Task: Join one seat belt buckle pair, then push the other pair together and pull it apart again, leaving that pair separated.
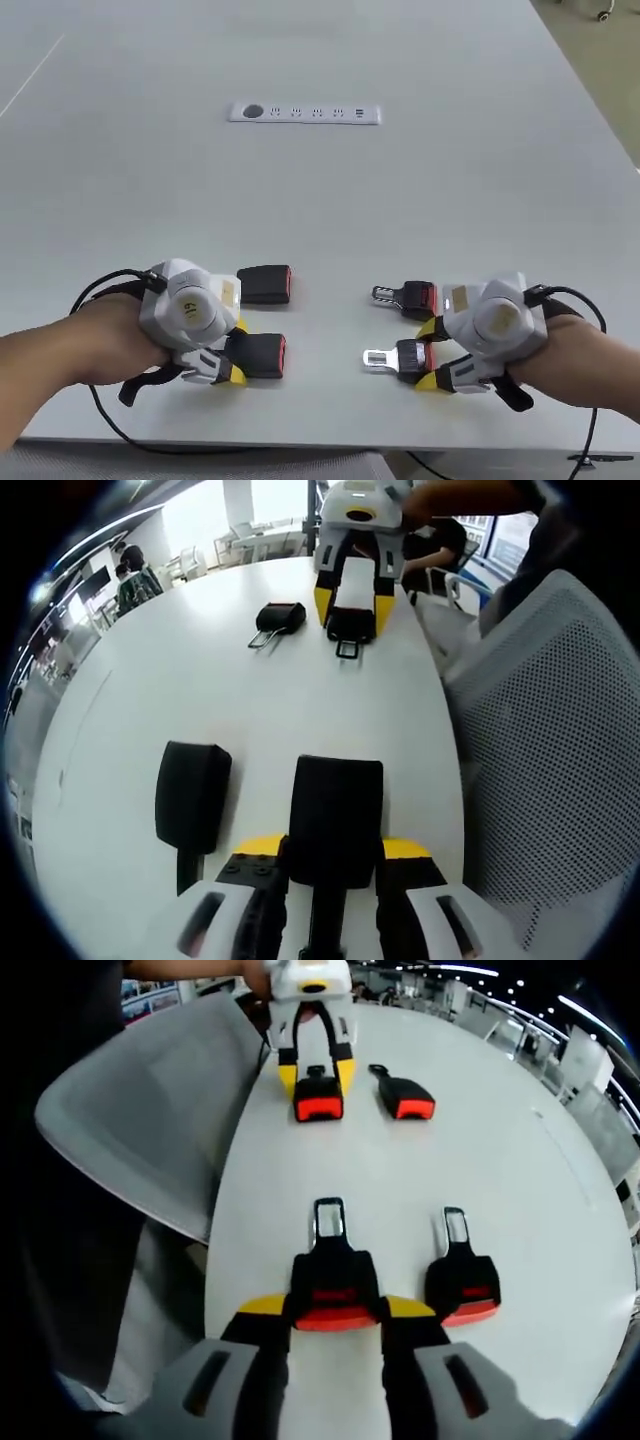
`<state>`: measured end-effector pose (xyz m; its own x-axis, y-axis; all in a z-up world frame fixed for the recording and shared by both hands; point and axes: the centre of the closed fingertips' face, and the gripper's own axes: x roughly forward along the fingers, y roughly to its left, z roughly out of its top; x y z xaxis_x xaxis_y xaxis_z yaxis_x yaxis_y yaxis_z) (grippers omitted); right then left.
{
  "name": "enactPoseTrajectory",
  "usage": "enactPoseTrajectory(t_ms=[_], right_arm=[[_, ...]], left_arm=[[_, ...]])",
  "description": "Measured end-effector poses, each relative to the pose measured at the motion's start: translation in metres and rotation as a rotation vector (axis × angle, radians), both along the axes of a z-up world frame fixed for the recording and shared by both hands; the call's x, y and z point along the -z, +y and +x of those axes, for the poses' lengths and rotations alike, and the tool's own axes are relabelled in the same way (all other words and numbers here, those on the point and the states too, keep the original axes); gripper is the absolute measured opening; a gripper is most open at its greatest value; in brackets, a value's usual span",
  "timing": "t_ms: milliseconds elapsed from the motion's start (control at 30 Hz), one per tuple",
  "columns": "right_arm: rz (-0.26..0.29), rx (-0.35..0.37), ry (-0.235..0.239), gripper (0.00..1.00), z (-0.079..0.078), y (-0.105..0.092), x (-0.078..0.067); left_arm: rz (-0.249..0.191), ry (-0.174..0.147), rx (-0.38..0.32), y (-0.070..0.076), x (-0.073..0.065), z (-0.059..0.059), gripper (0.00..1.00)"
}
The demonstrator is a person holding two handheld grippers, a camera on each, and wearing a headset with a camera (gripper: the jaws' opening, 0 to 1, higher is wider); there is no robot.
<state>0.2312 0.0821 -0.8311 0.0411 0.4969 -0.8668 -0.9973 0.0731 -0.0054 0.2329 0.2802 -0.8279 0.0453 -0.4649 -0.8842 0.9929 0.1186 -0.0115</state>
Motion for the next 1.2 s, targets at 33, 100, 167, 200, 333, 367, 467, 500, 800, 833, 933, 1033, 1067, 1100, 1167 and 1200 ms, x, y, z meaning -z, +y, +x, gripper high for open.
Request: enactPoseTrajectory(t_ms=[33, 100, 167, 200, 333, 367, 467, 500, 800, 833, 933, 1033, 1067, 1100, 1167, 1200], right_arm=[[0.000, -0.001, 0.000, 0.35, 0.0000, 0.0000, -0.0001], [0.003, -0.004, -0.002, 0.35, 0.0002, -0.0002, 0.0001], [0.002, -0.008, -0.006, 0.35, 0.0000, -0.0003, -0.0002], [0.001, -0.007, -0.005, 0.35, -0.0001, -0.0002, -0.0002], [-0.006, -0.002, -0.005, 0.35, 0.0001, -0.0003, -0.0001], [-0.008, -0.001, -0.006, 0.35, 0.0001, -0.0003, -0.0001], [-0.012, -0.002, -0.008, 0.35, -0.0001, -0.0003, -0.0003], [-0.011, 0.000, -0.007, 0.35, -0.0002, -0.0003, -0.0004], [-0.011, 0.015, -0.006, 0.35, 0.0002, -0.0002, -0.0003], [-0.011, 0.019, -0.005, 0.35, 0.0003, -0.0003, -0.0002], [-0.005, 0.019, -0.010, 0.35, 0.0003, -0.0004, -0.0006], [-0.003, 0.030, -0.010, 0.35, 0.0004, -0.0008, -0.0008], [-0.003, 0.033, -0.009, 0.35, 0.0004, -0.0007, -0.0009], [-0.003, 0.034, -0.010, 0.35, 0.0004, -0.0007, -0.0010], [0.002, 0.043, -0.007, 0.35, 0.0003, 0.0003, -0.0008], [0.004, 0.045, -0.006, 0.35, 0.0002, 0.0009, -0.0009]], left_arm=[[0.004, -0.001, 0.005, -0.0001, 0.0000, -0.0001, 0.34], [0.010, -0.003, 0.018, -0.0004, 0.0000, -0.0002, 0.34], [0.016, -0.002, 0.023, -0.0005, 0.0000, 0.0000, 0.34], [0.017, -0.003, 0.027, -0.0004, 0.0001, 0.0000, 0.34], [0.010, -0.003, 0.020, -0.0005, -0.0001, 0.0000, 0.34], [0.007, -0.003, 0.017, -0.0002, -0.0001, -0.0001, 0.34], [0.004, -0.004, 0.014, -0.0003, -0.0001, -0.0001, 0.34], [0.004, -0.004, 0.013, -0.0005, -0.0002, -0.0003, 0.34], [0.010, -0.003, 0.010, -0.0002, -0.0003, -0.0002, 0.34], [0.010, -0.003, 0.011, -0.0001, -0.0002, -0.0002, 0.34], [0.012, -0.004, 0.010, -0.0001, -0.0002, -0.0002, 0.34], [0.014, -0.004, 0.010, 0.0002, -0.0001, -0.0001, 0.34], [0.015, -0.003, 0.009, 0.0001, -0.0002, -0.0002, 0.34], [0.015, -0.003, 0.010, 0.0002, -0.0001, -0.0001, 0.34], [0.014, -0.002, 0.009, 0.0002, 0.0000, 0.0000, 0.34], [0.015, -0.002, 0.010, 0.0001, 0.0000, 0.0001, 0.34]])
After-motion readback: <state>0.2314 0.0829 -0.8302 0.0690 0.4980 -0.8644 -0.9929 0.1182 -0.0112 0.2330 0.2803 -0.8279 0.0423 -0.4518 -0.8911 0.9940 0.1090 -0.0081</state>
